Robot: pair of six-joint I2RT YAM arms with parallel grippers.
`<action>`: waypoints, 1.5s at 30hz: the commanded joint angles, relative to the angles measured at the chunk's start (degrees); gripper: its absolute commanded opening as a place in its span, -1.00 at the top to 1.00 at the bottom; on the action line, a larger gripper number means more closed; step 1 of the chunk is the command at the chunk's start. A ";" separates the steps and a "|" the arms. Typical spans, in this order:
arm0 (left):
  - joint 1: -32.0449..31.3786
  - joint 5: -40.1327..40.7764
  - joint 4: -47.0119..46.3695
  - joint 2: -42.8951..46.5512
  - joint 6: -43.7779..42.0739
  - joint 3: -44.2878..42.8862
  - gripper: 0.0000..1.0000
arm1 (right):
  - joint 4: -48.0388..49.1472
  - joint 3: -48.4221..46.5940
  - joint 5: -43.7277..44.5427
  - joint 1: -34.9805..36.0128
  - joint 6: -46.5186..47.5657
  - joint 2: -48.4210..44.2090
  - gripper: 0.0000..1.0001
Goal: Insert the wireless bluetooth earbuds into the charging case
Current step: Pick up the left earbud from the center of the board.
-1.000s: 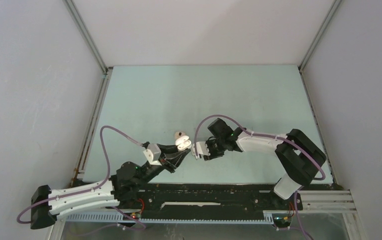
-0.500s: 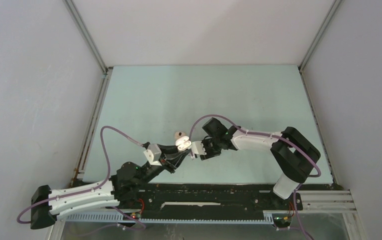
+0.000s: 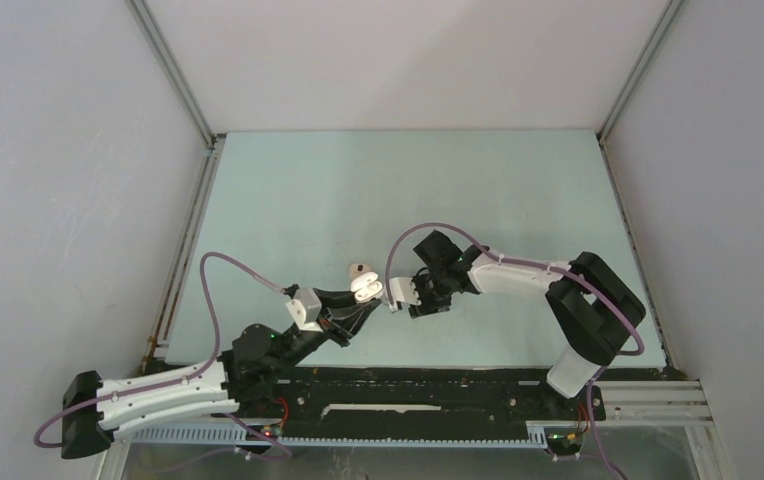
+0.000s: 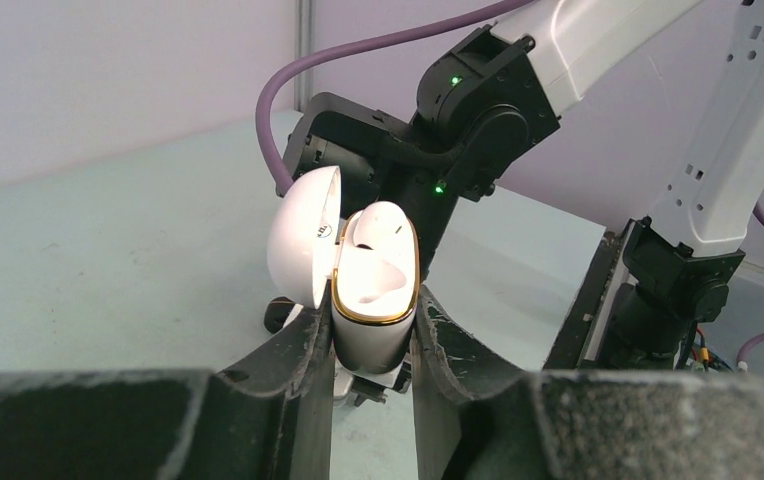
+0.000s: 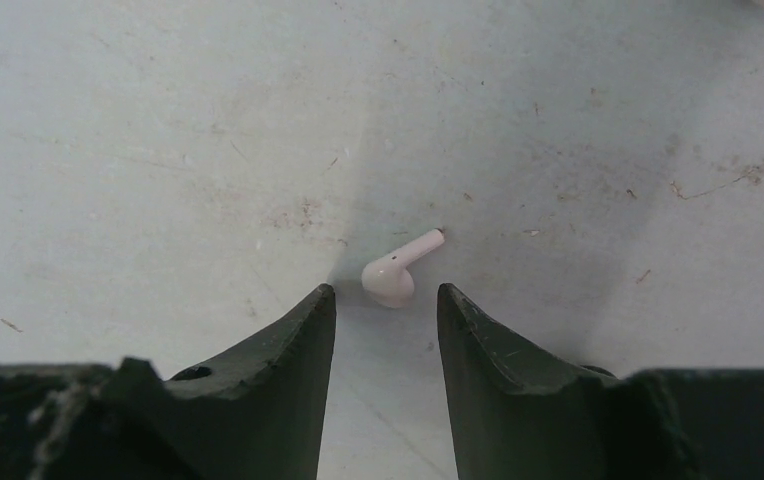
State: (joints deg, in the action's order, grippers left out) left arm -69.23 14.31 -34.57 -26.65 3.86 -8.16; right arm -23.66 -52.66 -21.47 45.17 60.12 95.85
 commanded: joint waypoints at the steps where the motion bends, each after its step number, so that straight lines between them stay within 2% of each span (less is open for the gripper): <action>1: 0.15 -1.19 -2.56 -0.86 -1.12 0.36 1.00 | -3.87 -0.87 0.31 0.88 0.61 0.12 0.09; 15: 0.09 -1.34 -3.71 -1.25 -0.61 0.98 1.00 | -11.13 -8.58 3.91 2.98 -0.69 8.78 0.17; 19: 0.15 -1.43 -3.71 -0.94 -0.63 1.11 1.00 | -12.06 -9.44 4.86 3.50 -1.16 9.99 0.34; 21: 0.14 -1.19 -3.40 -0.21 -0.69 1.30 1.00 | -13.08 -9.79 4.24 3.10 -1.43 10.16 0.50; 25: 0.15 -0.63 -0.64 2.50 -1.48 1.28 1.00 | -16.95 -11.32 -1.80 0.55 -3.24 8.10 0.73; 32: 0.15 1.33 3.64 4.64 -3.77 1.16 1.00 | -31.21 -19.12 -18.97 -5.57 -10.89 3.94 0.81; 37: -0.01 2.30 3.95 1.55 -7.03 2.29 1.00 | -41.75 -22.75 -29.53 -7.76 -14.83 1.94 0.86; 45: -0.29 2.07 -1.88 -6.18 -14.86 4.12 1.00 | -59.06 -29.63 -39.49 -11.38 -17.88 4.08 0.93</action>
State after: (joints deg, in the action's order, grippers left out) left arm -69.36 15.92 -31.44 -29.54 -4.62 -3.92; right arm -70.39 -78.02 -51.96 35.68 44.69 99.22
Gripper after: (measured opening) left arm 0.300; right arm 0.217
